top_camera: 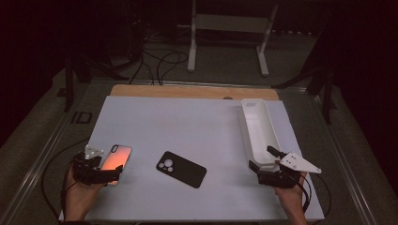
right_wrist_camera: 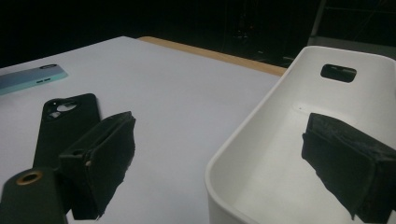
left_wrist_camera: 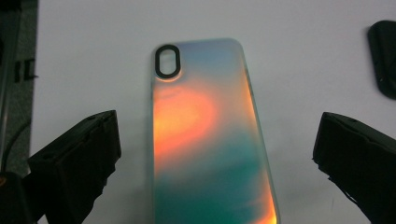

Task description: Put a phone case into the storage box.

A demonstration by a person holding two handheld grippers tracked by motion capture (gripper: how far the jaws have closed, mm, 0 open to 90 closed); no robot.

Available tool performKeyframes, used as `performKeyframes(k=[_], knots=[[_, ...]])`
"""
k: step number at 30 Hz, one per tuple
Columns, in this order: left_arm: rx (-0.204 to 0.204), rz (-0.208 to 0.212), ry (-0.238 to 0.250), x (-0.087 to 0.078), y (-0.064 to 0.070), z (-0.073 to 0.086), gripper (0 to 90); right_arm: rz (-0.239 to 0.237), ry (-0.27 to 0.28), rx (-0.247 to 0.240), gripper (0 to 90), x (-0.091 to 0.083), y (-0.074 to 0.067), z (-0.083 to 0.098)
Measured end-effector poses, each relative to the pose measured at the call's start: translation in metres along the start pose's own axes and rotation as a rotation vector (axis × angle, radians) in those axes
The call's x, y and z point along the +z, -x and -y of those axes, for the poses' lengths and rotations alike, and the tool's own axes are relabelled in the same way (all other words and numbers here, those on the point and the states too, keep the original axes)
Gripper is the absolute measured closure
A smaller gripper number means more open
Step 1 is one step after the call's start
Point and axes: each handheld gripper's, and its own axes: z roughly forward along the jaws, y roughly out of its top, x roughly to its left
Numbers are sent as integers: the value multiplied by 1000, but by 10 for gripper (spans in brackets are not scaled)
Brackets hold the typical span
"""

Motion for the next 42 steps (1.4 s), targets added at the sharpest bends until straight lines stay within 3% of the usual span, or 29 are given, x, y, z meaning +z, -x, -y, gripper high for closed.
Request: performKeyframes(k=[7,15,24,30,35,42], knots=[[0,-40,-85,18,3,-2,0,2,1,3,94,-1,0,0],[-33,-39,-130,31,0,7,2,2,-2,1,94,0,0,0],[-46,-32,-151,32,-2,8,34,1,-4,0,94,0,-1,0],[-53,-44,-203,31,1,3,59,9,-9,-1,94,1,-1,0],[-35,-36,-216,28,4,0,158,9,-10,-1,94,1,-1,0],[-37,-25,-185,27,3,4,169,9,-14,-2,94,2,-1,0]])
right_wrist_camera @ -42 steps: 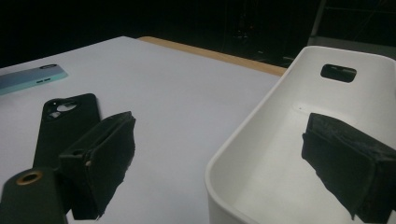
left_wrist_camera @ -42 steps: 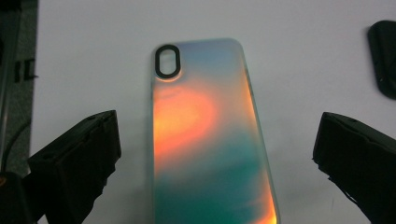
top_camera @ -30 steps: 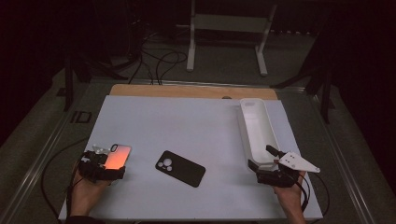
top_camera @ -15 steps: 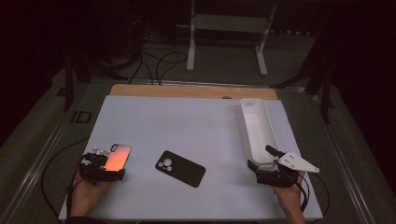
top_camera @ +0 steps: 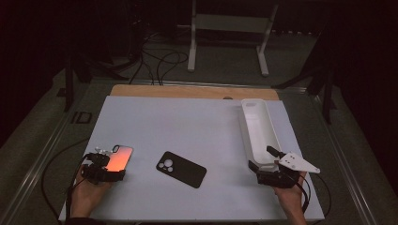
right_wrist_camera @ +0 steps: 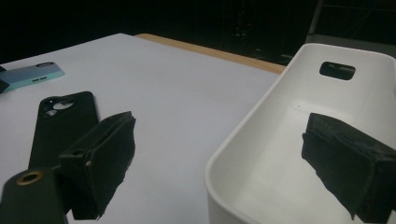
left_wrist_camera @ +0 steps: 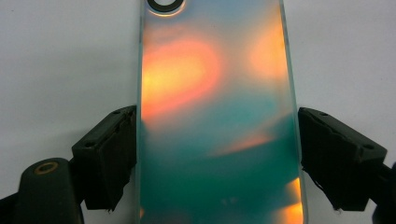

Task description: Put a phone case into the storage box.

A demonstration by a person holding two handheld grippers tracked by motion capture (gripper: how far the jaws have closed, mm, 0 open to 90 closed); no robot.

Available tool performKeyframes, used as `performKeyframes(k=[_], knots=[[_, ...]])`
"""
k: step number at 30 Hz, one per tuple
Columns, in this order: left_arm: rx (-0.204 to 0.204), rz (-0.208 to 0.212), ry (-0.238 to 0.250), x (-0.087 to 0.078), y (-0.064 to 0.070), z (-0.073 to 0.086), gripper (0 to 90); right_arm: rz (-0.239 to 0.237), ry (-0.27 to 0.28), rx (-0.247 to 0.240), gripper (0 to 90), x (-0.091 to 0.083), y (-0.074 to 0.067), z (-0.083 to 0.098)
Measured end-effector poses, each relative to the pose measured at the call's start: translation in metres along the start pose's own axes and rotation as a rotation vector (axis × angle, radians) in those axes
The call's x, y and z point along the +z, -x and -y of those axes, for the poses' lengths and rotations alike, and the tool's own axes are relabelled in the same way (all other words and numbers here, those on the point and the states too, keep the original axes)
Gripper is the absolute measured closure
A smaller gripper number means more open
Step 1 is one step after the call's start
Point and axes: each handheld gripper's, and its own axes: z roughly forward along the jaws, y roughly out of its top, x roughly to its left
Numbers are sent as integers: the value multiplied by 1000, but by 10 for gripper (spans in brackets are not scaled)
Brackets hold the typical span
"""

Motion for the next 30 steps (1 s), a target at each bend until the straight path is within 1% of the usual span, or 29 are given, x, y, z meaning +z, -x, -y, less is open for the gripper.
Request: performKeyframes(k=[5,7,11,13,17,22,28,30], knots=[[-13,15,49,-2,-1,2,172,1,0,1,94,1,0,0],[-14,11,72,-4,0,1,172,0,-1,1,94,1,0,0],[-11,19,143,-12,3,-2,172,0,-2,1,94,1,0,0],[0,26,175,-16,5,-2,171,-1,-3,3,94,1,0,0],[27,23,229,-22,10,-3,171,-9,-2,12,94,1,1,0],[52,39,303,-32,15,-5,170,-19,-4,21,94,2,0,0],[71,61,374,-41,22,-8,170,-27,-14,30,94,3,0,-1],[88,68,393,-44,25,-10,170,-39,-9,40,93,4,1,-2]])
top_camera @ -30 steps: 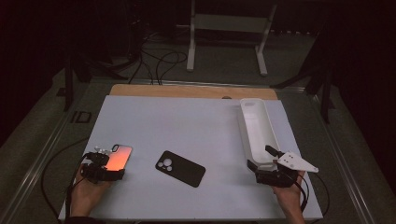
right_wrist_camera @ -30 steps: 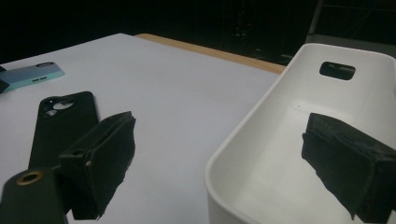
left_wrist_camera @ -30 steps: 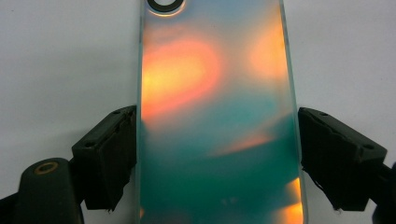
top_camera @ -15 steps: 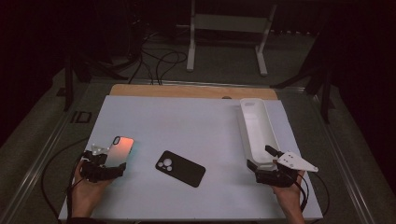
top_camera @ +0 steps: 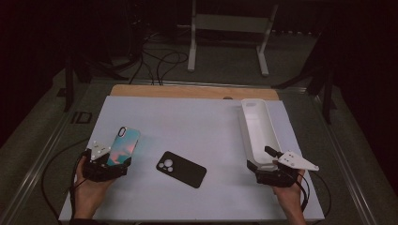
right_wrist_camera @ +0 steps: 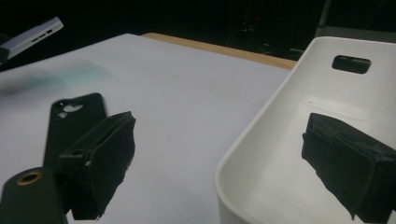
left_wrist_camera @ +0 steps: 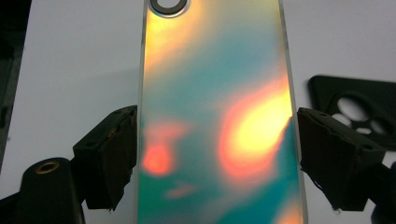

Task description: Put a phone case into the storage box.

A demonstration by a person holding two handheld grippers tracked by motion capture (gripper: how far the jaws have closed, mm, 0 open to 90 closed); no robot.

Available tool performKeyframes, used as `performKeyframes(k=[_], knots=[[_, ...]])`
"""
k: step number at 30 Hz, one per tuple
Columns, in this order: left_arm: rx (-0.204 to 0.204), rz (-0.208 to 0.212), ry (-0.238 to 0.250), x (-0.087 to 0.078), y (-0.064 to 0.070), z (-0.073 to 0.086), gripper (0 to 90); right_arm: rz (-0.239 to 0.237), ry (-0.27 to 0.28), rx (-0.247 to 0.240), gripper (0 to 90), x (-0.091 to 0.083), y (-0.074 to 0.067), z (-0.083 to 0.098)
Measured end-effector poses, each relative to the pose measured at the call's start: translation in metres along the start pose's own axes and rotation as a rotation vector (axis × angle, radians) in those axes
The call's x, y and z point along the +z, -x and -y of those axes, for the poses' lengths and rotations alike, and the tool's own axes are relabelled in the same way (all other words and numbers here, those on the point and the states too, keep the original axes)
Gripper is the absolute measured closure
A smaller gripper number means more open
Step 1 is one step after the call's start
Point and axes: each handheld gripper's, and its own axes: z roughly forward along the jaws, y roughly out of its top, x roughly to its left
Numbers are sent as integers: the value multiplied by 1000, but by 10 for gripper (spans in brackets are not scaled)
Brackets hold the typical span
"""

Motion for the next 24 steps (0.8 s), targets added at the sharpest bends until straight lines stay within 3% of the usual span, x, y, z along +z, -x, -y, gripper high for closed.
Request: performKeyframes(k=[10,24], knots=[[70,17,104,-3,20,-16,170,-45,-3,19,93,2,-2,-9],[134,82,150,2,50,-31,170,-131,-21,54,92,22,-10,-21]])
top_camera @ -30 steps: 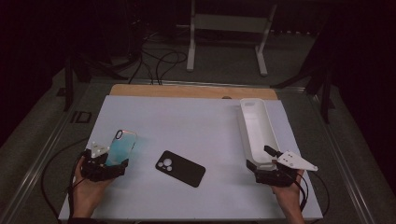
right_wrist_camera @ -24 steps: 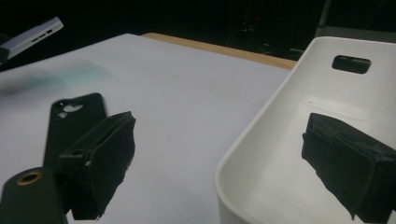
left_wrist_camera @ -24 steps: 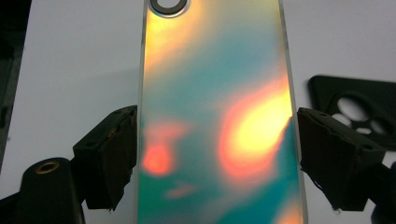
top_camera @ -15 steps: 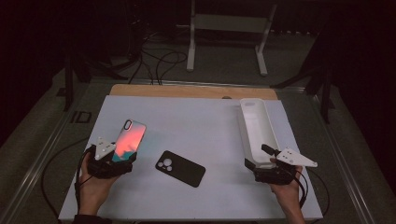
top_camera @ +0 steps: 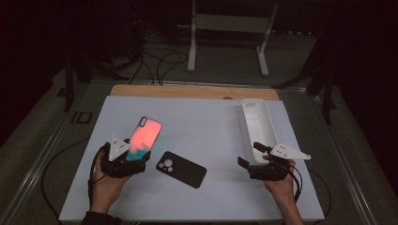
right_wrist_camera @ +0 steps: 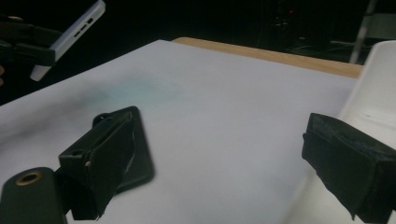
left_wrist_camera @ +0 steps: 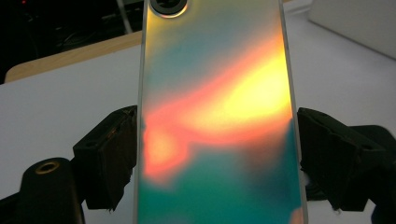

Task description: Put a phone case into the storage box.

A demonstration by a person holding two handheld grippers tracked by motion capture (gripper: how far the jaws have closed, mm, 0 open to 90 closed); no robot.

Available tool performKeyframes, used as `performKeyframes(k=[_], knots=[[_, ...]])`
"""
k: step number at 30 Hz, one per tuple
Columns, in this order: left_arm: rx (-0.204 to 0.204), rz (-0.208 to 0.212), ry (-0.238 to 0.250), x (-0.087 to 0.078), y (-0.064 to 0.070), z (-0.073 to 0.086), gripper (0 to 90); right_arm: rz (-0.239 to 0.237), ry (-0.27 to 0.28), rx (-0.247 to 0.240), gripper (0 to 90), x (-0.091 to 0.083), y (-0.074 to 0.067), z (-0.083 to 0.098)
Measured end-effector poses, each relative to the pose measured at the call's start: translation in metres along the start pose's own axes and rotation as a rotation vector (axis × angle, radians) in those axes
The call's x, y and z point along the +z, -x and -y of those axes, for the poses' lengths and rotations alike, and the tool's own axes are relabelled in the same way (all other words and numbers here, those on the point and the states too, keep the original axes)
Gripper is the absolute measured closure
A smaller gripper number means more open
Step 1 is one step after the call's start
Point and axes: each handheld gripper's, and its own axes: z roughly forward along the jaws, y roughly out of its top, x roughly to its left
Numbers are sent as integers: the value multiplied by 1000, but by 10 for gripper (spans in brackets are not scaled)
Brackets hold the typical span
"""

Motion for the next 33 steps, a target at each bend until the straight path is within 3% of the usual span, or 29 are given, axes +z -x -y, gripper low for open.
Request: performKeyframes(k=[13,27,33], knots=[[60,27,48,6,26,-10,170,-61,-28,17,92,28,-14,-26],[111,101,98,23,63,-25,170,-162,-59,24,88,67,-40,-55],[126,124,118,25,74,-28,170,-207,-67,68,88,83,-47,-59]])
